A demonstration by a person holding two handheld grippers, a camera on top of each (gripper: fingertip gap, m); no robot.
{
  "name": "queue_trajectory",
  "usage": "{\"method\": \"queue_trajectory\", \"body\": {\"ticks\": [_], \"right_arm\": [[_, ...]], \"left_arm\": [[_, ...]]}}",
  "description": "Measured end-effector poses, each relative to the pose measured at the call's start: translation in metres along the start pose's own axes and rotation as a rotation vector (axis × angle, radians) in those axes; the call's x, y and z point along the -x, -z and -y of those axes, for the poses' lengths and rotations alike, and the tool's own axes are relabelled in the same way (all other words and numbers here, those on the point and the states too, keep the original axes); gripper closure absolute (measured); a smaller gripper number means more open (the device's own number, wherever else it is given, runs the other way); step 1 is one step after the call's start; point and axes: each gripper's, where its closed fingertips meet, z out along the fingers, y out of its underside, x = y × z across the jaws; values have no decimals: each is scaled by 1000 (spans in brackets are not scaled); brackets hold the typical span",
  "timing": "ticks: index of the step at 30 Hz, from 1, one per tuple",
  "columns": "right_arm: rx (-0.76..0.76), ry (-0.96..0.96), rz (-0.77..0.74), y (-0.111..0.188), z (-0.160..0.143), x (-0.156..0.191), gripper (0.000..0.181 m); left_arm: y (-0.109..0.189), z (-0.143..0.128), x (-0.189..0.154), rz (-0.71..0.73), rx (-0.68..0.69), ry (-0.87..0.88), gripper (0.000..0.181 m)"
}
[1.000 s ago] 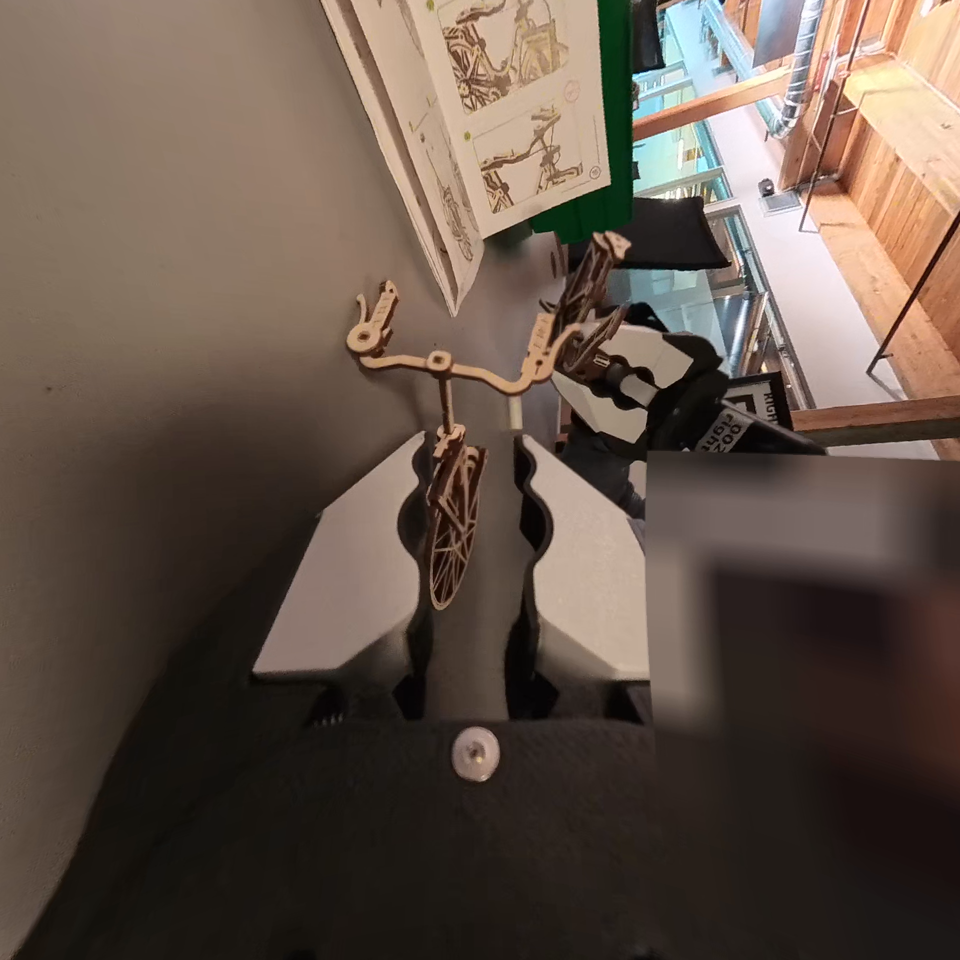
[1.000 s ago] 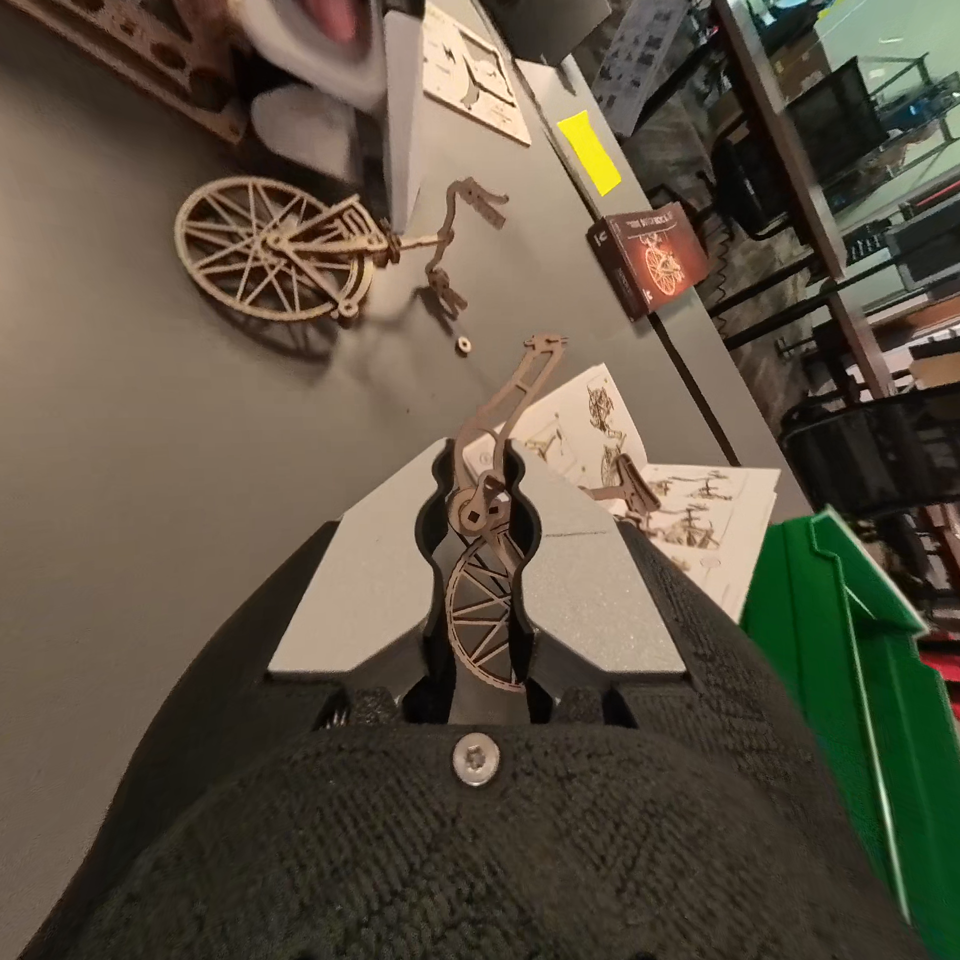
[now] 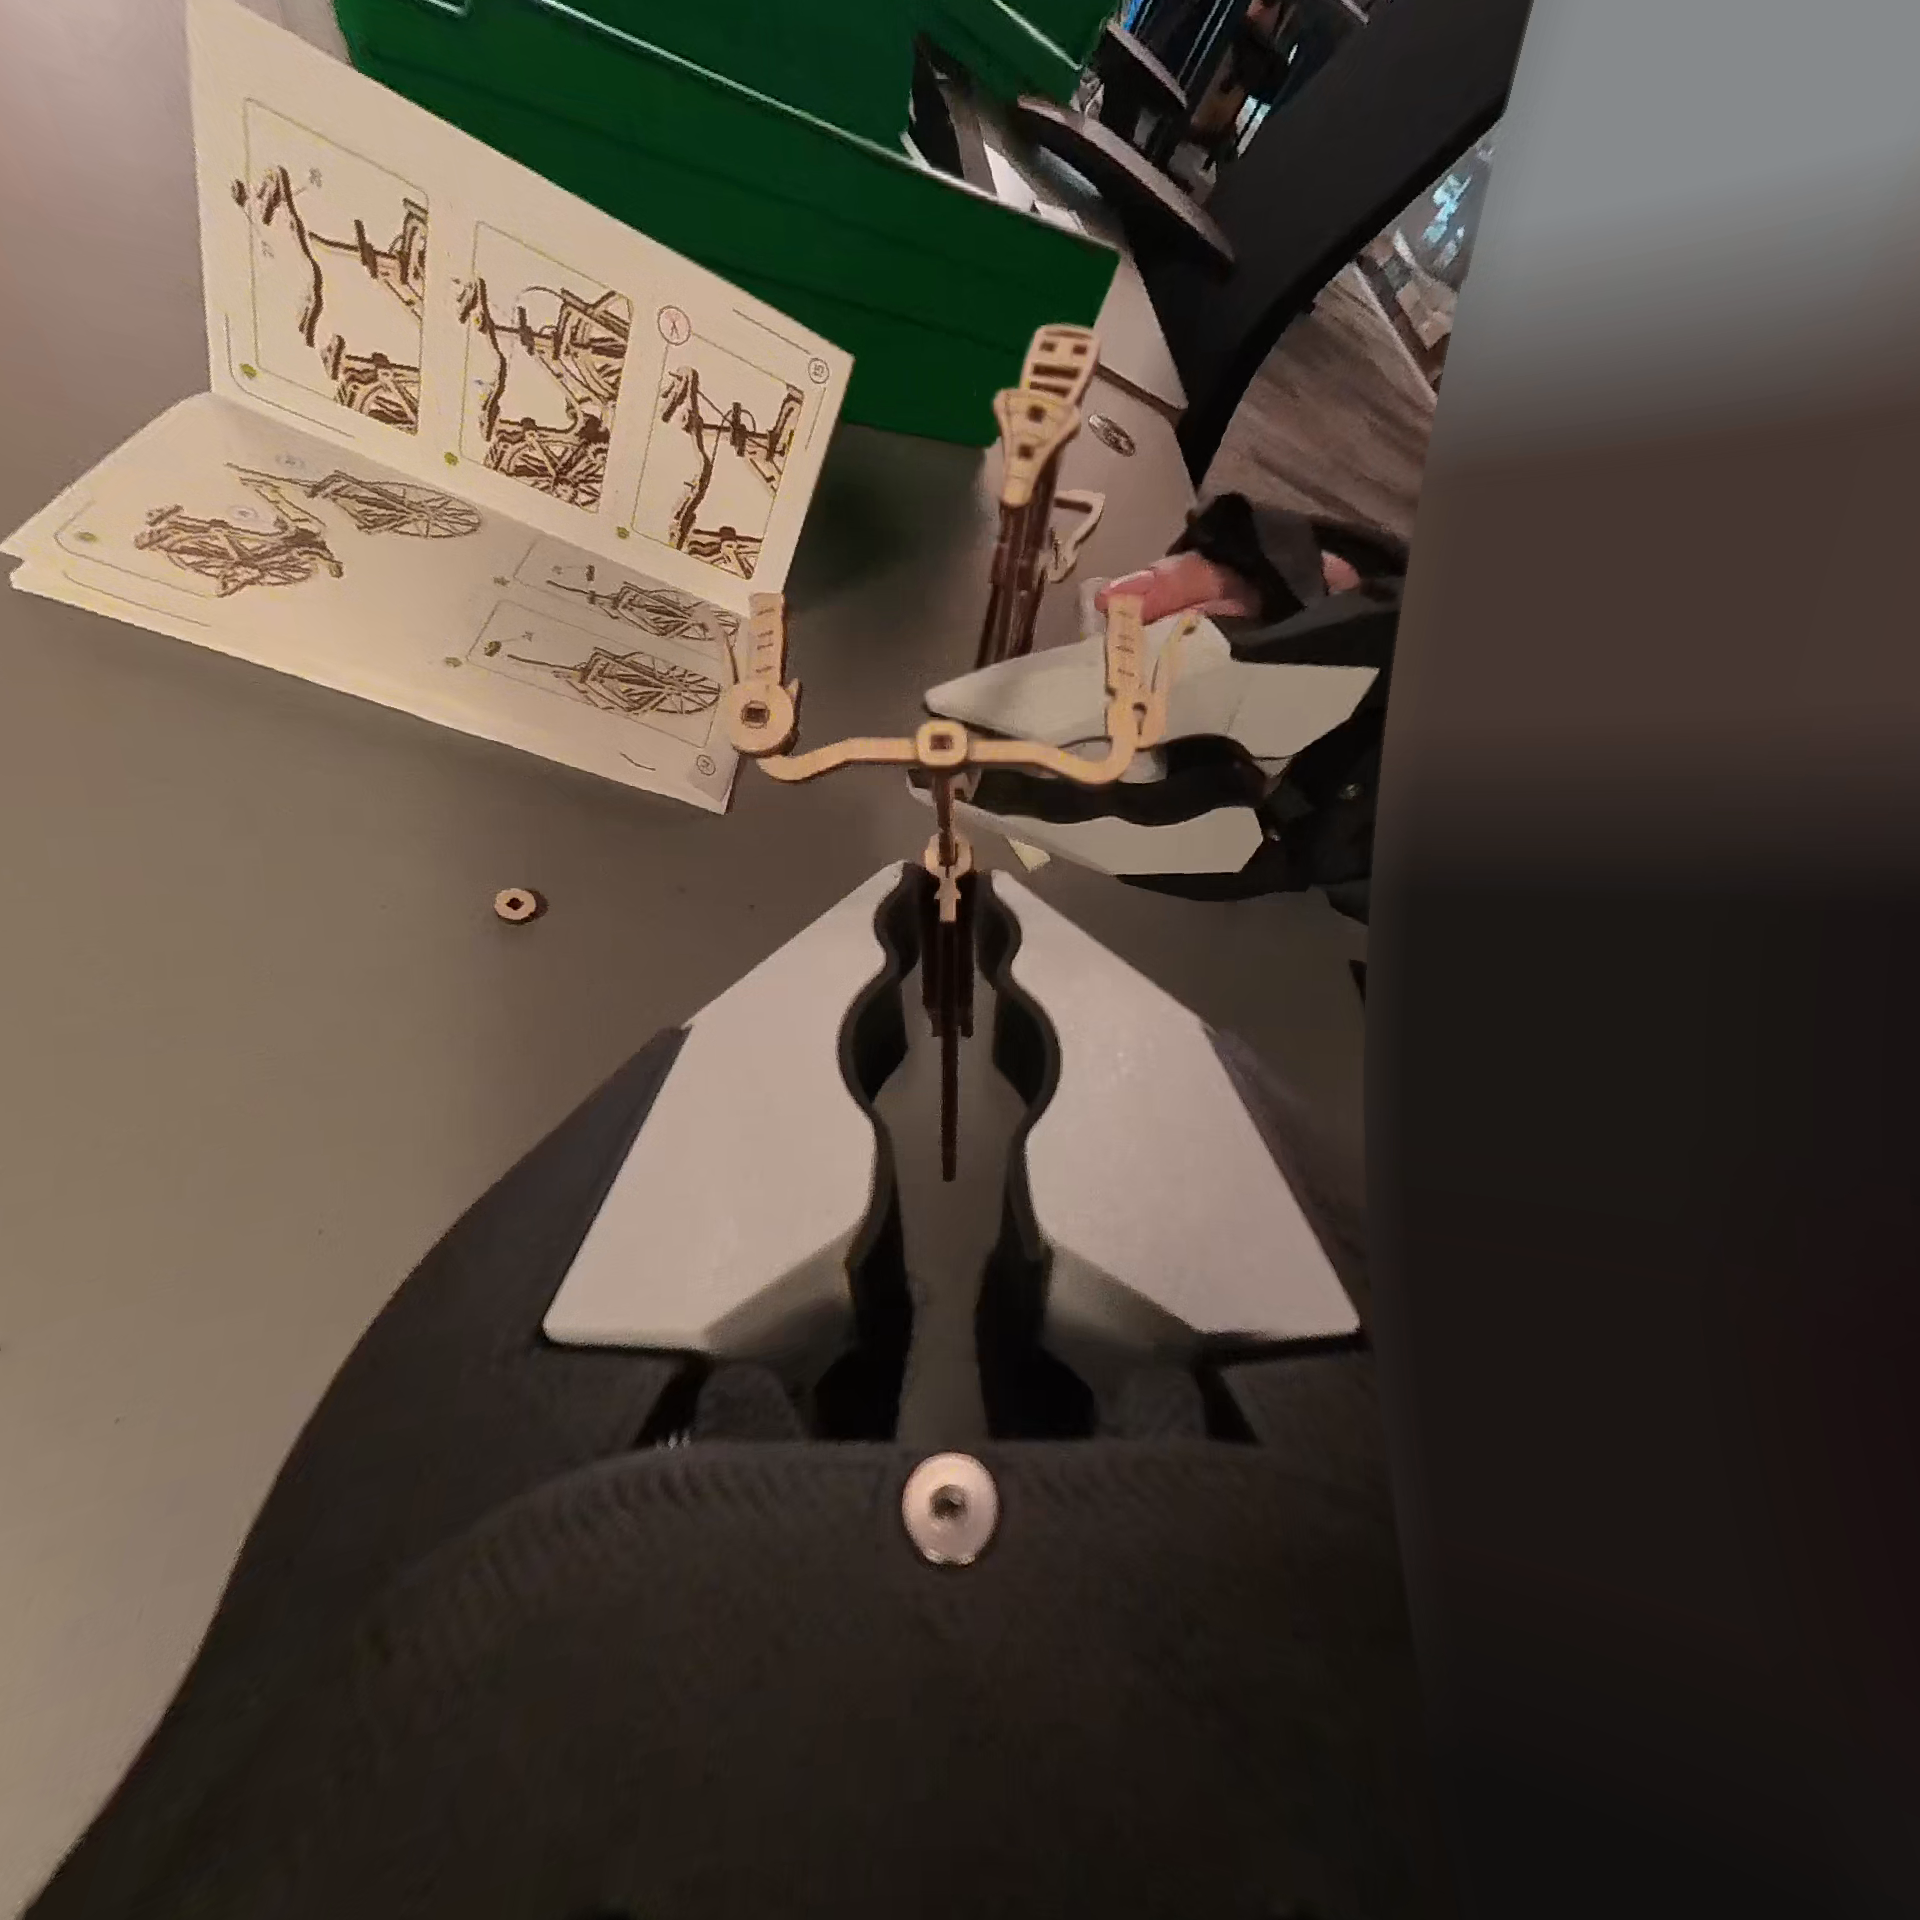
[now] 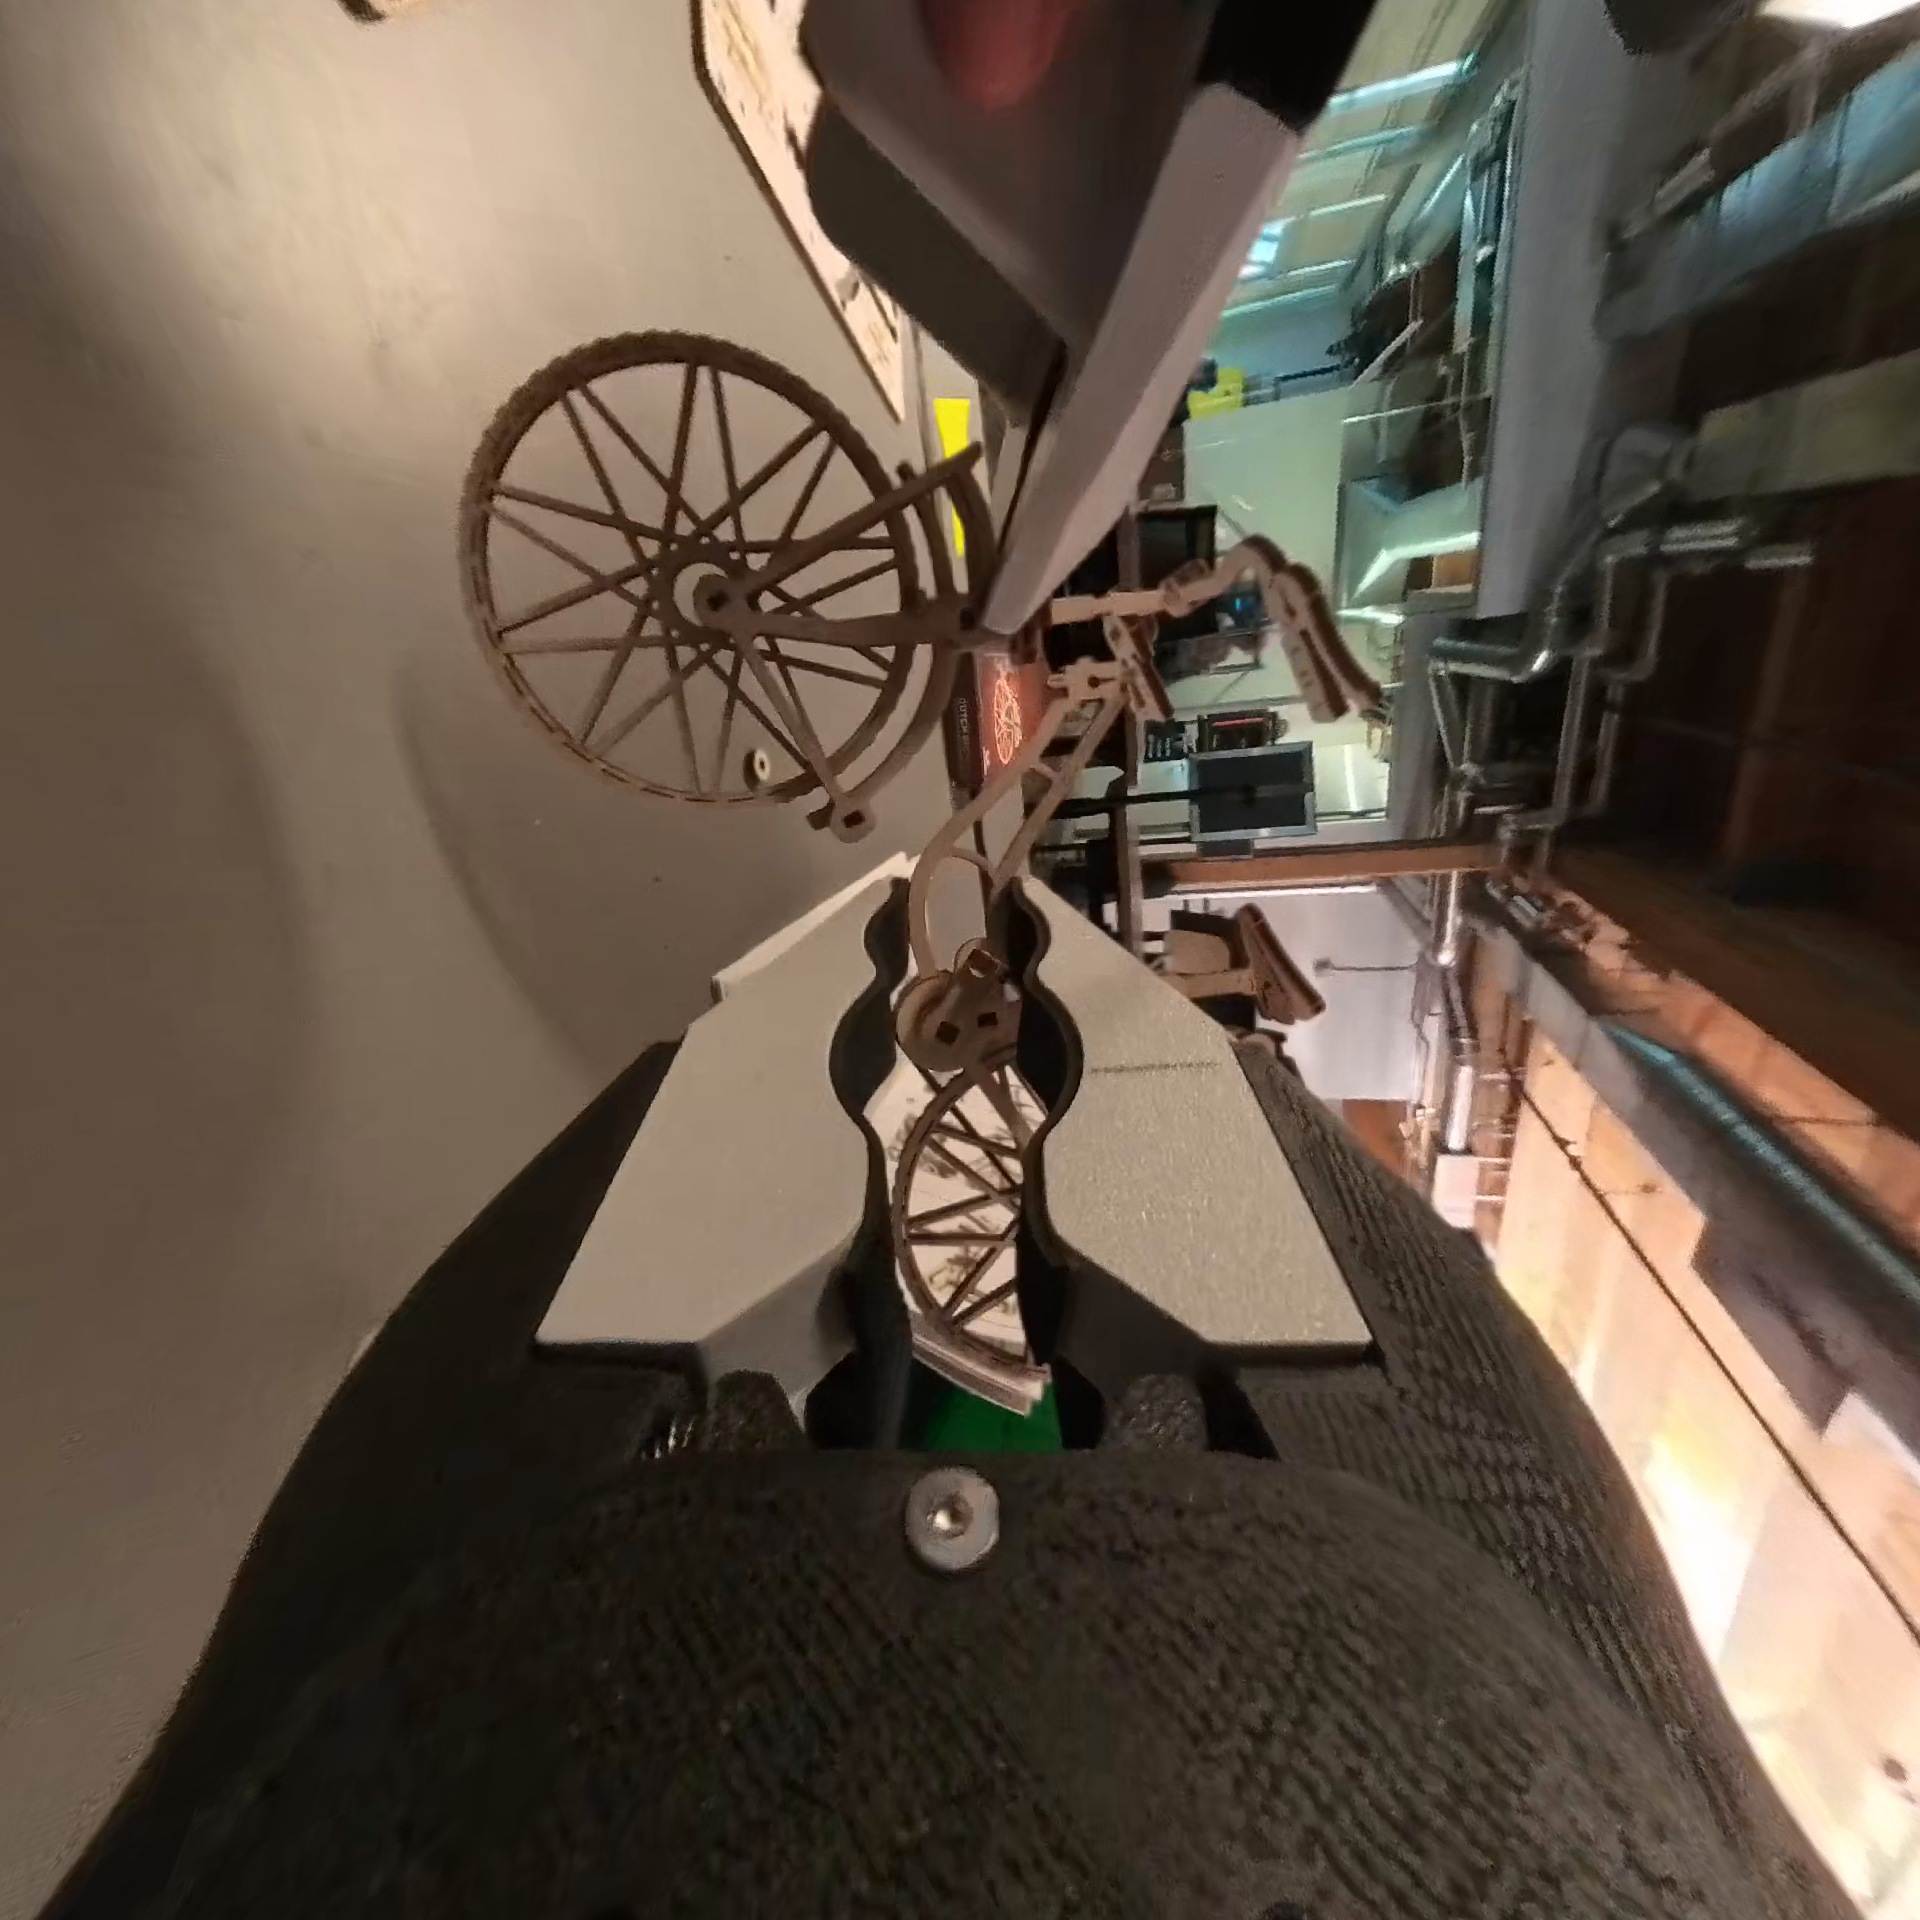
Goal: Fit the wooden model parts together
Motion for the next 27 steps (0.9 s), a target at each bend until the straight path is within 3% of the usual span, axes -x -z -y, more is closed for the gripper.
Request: {"method": "queue_trajectory", "body": {"ticks": [27], "right_arm": [[-69, 136, -15, 3, 1, 7, 165]], "left_arm": [[-7, -6, -4, -13, 25, -33, 173]]}}
